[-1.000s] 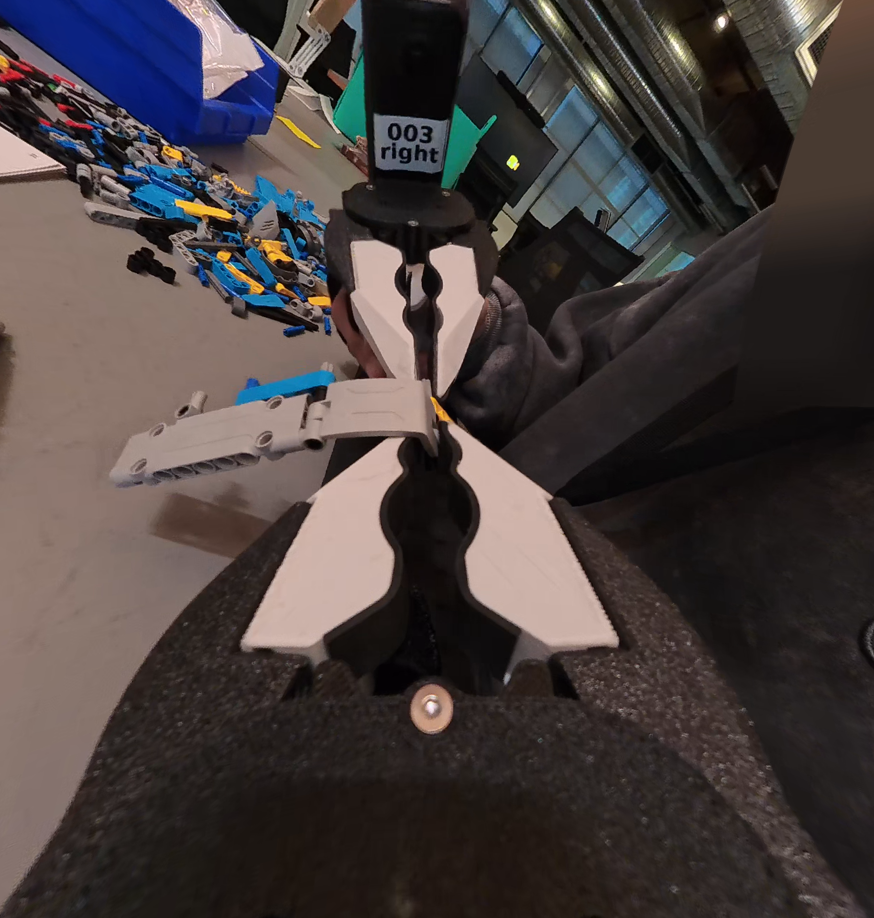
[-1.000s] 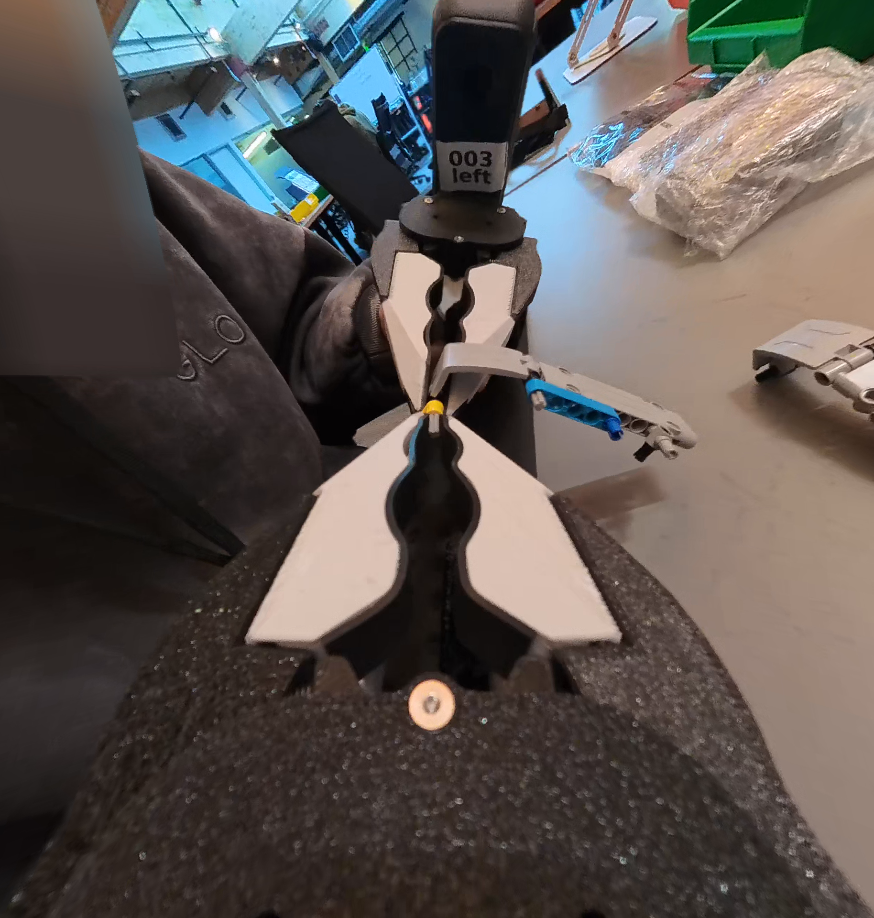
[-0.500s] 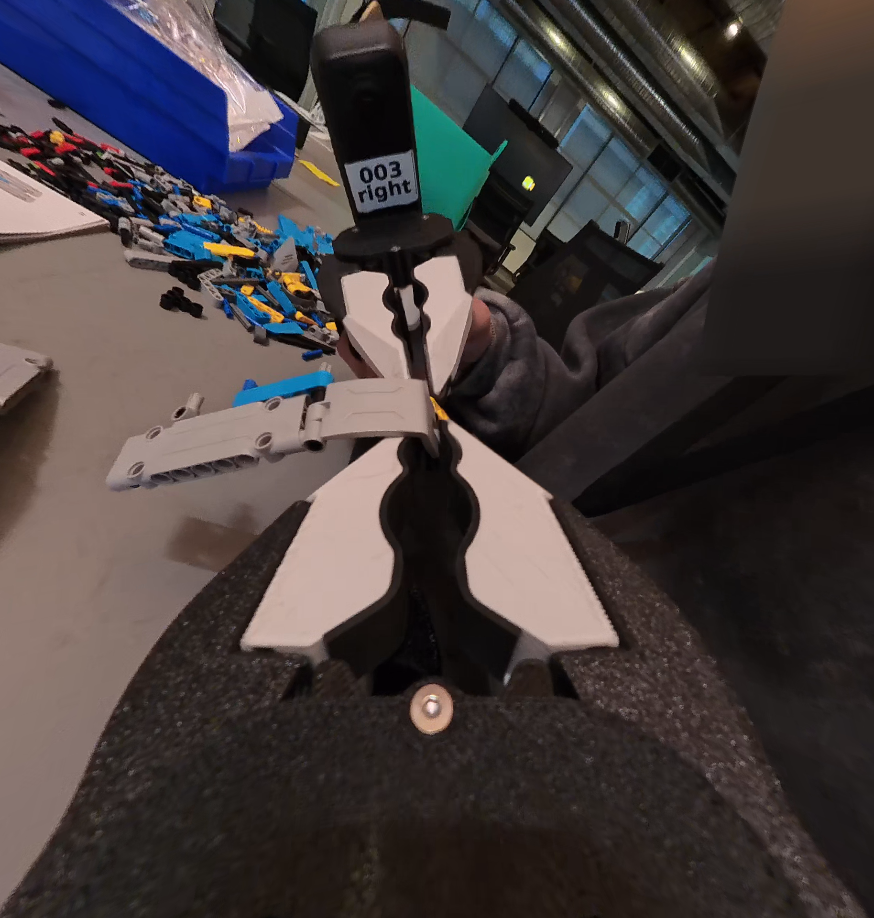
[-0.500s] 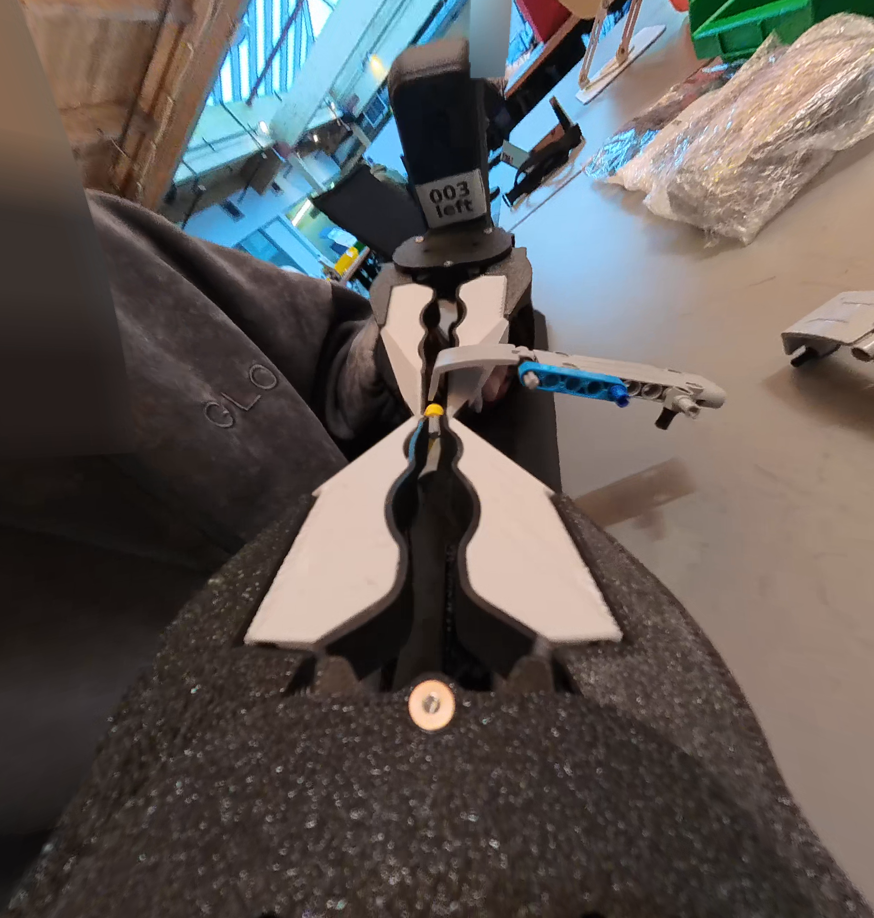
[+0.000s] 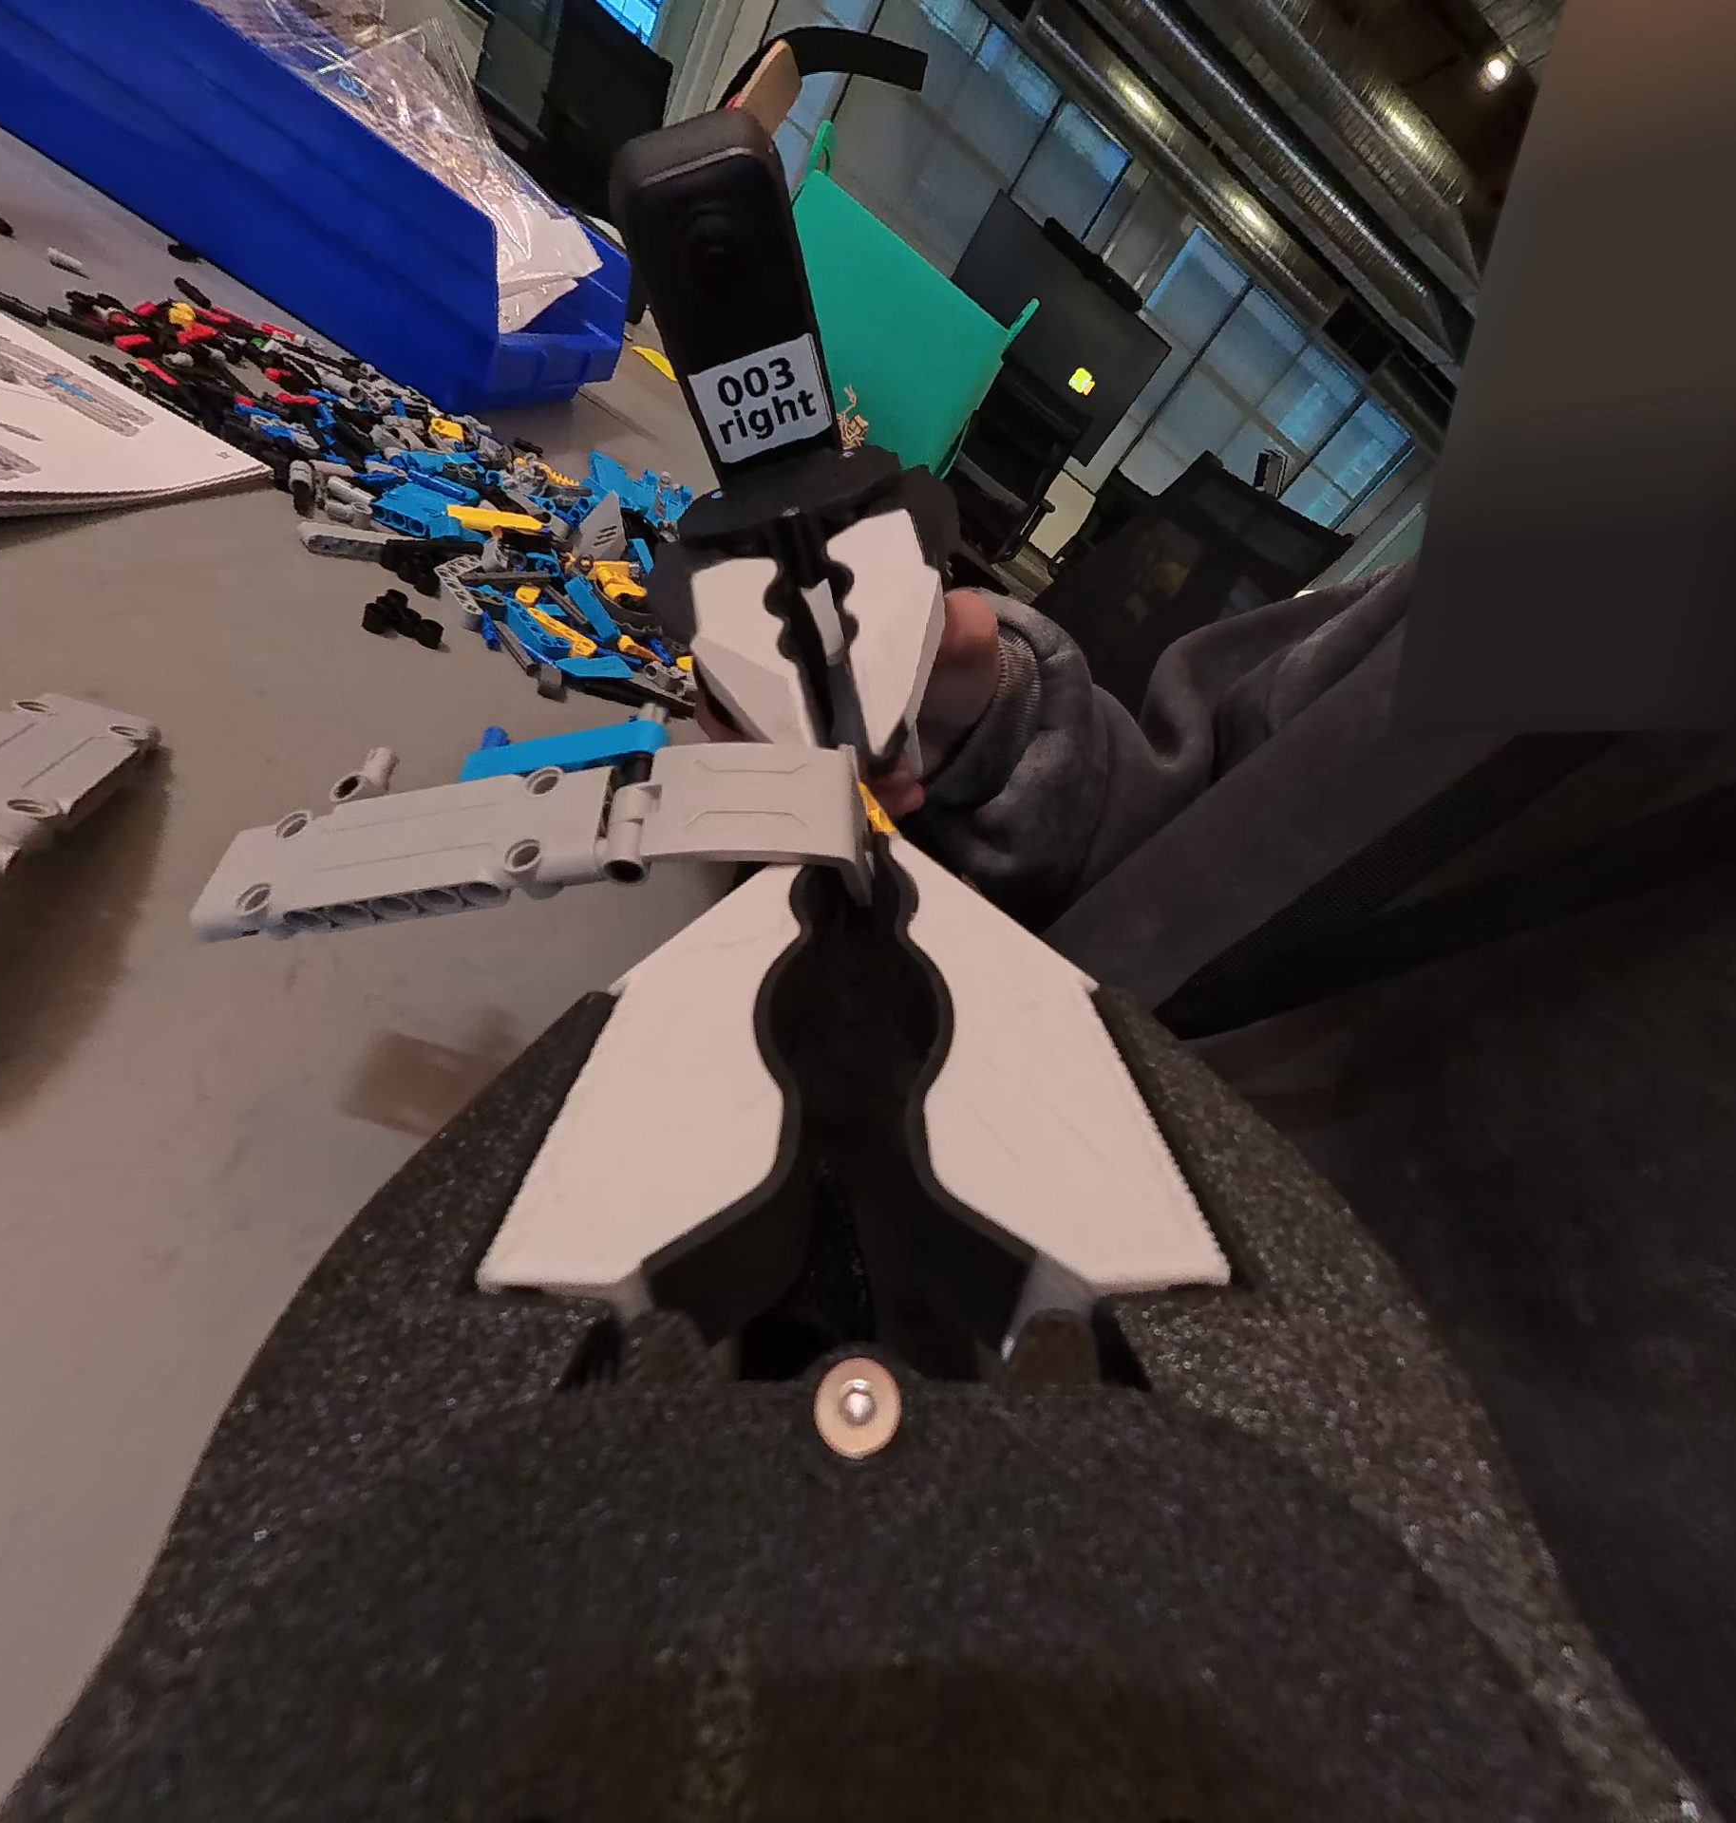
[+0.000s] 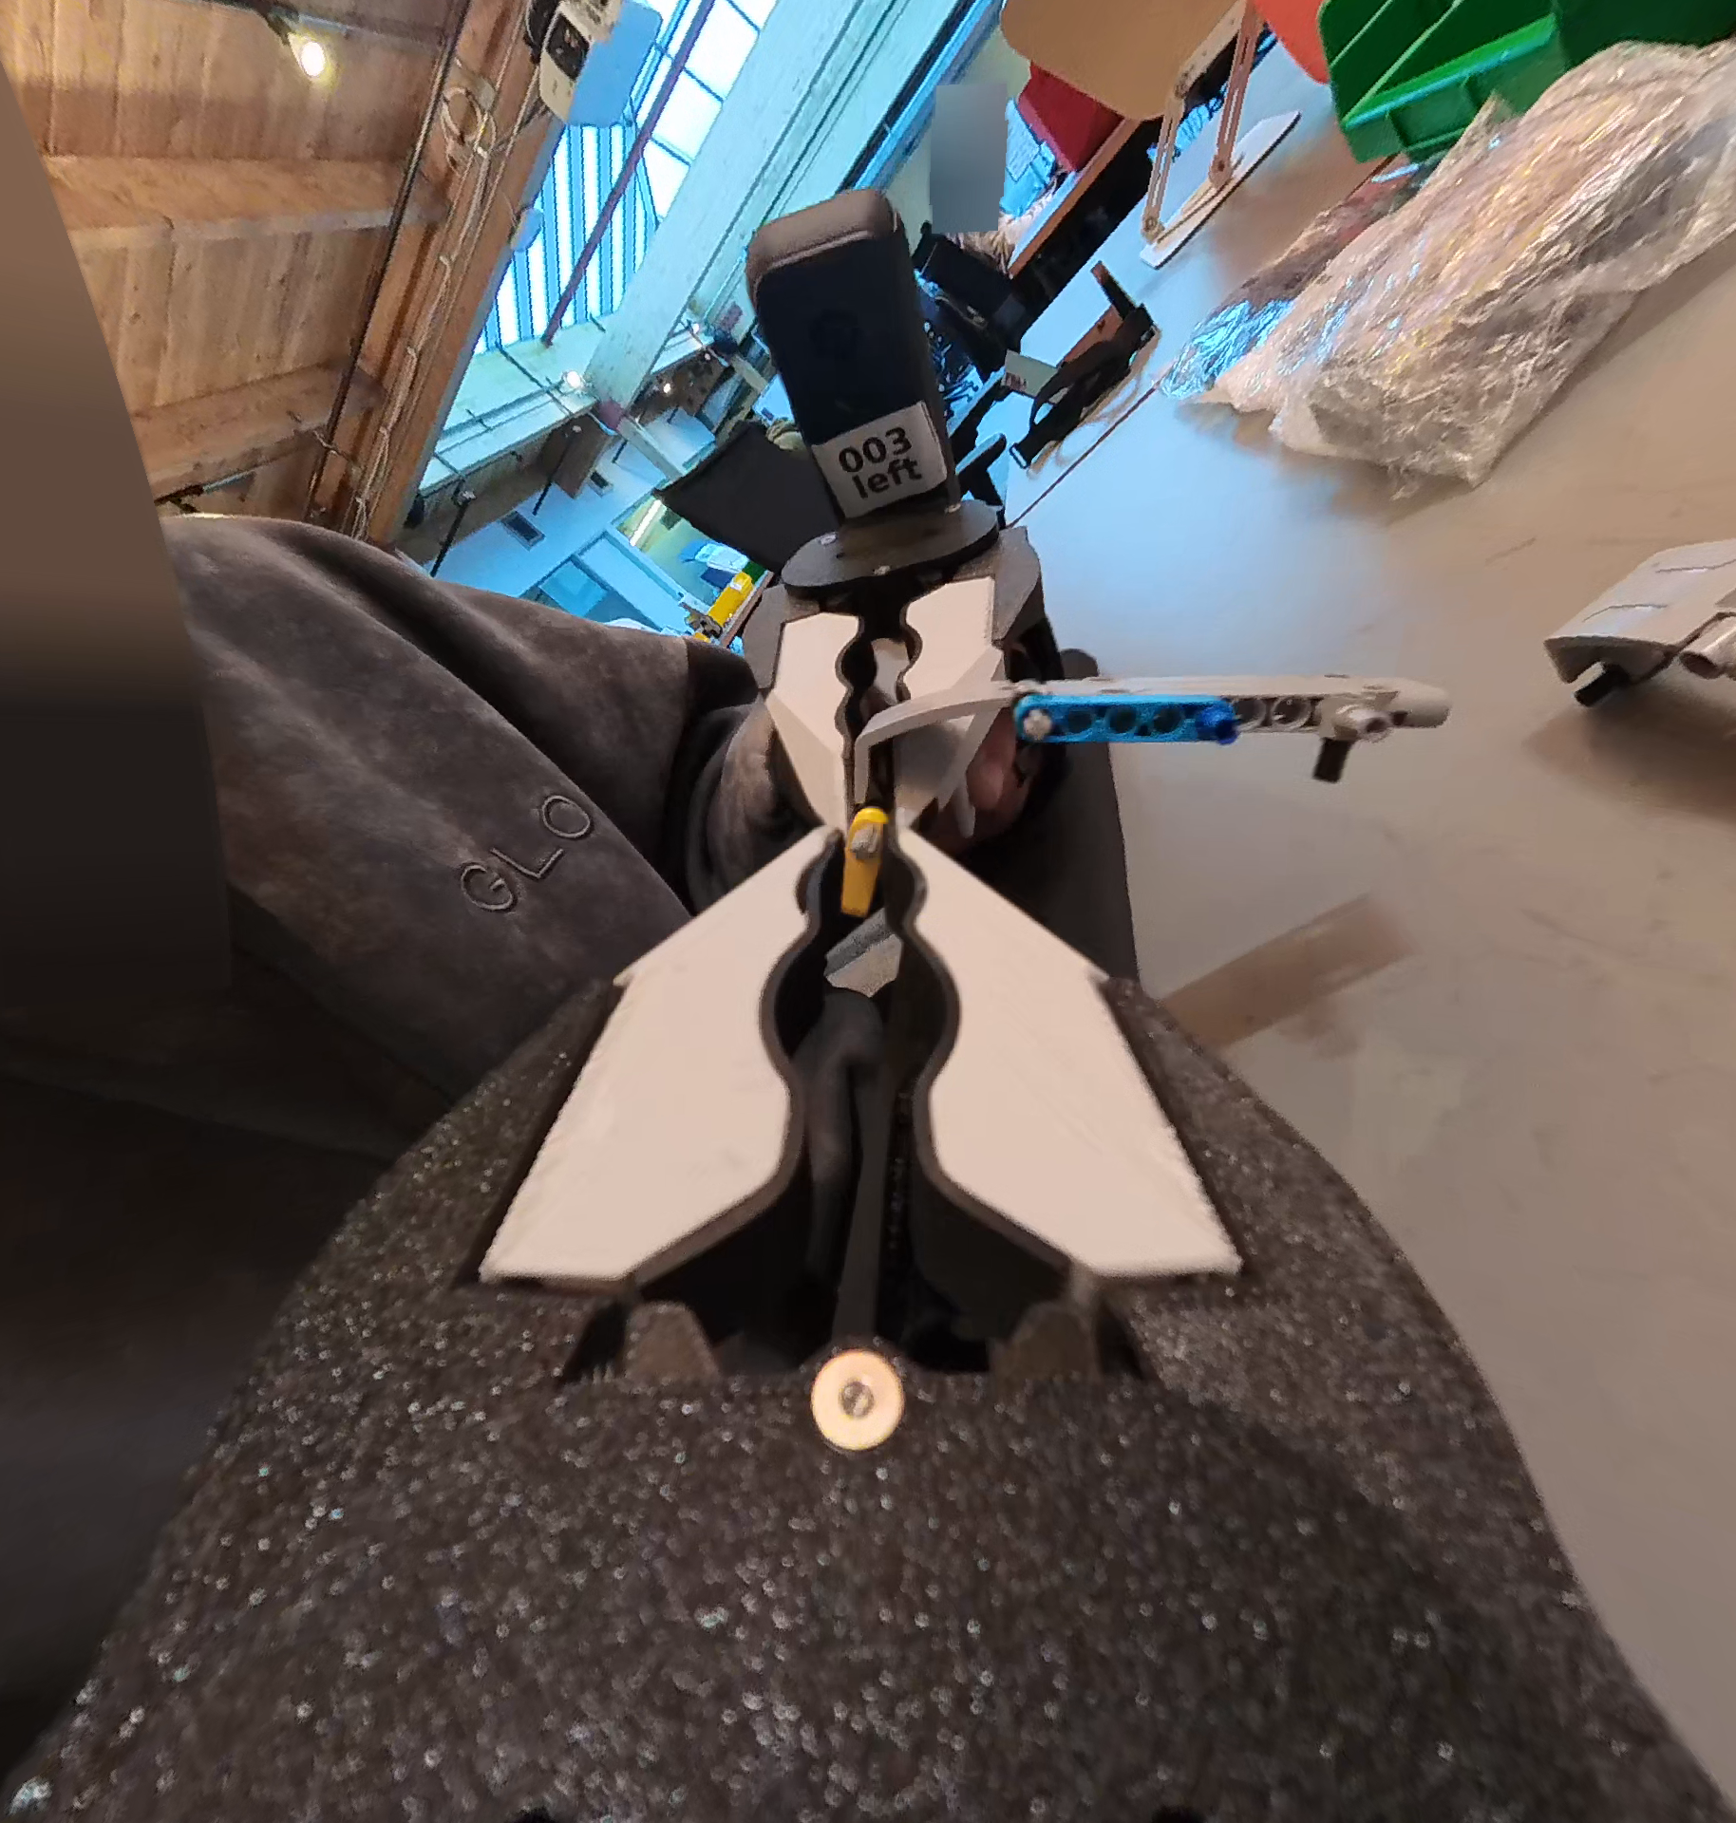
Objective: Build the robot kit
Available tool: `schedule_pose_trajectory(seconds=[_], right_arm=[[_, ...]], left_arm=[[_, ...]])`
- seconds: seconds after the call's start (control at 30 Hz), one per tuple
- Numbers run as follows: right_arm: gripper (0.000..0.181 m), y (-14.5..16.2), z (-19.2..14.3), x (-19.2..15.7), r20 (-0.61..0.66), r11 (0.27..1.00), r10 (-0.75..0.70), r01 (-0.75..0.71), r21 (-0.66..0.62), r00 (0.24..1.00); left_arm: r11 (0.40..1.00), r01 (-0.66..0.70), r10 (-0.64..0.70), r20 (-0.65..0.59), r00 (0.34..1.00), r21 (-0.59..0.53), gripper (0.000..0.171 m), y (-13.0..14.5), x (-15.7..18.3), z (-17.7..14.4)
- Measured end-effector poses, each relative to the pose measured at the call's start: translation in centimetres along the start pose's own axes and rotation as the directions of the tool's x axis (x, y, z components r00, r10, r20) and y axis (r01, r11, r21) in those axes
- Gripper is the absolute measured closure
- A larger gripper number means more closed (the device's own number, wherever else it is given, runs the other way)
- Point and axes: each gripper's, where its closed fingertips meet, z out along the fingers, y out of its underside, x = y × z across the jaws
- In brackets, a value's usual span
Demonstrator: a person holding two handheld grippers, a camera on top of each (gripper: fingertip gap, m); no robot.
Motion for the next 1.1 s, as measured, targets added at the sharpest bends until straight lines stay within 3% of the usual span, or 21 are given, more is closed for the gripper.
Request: schedule_pose_trajectory(seconds=[0.53,0.97,1.1], right_arm=[[0.179,1.6,0.2,0.2,-0.085,0.985,-0.137,0.126,-0.119,0.987],[0.178,0.9,0.2,0.1,-0.051,0.995,-0.081,0.077,-0.066,0.995],[0.169,0.4,-0.3,0.3,-0.047,0.999,-0.039,0.038,-0.027,0.998]], left_arm=[[0.997,0.047,-0.05,-0.047,0.998,-0.063,0.168,0.9,0.3,0.5],[0.999,-0.009,0.009,-0.004,1.0,-0.033,0.167,0.6,0.3,0.4],[1.0,-0.008,0.008,-0.007,1.0,-0.015,0.167,0.3,0.3,0.2]])
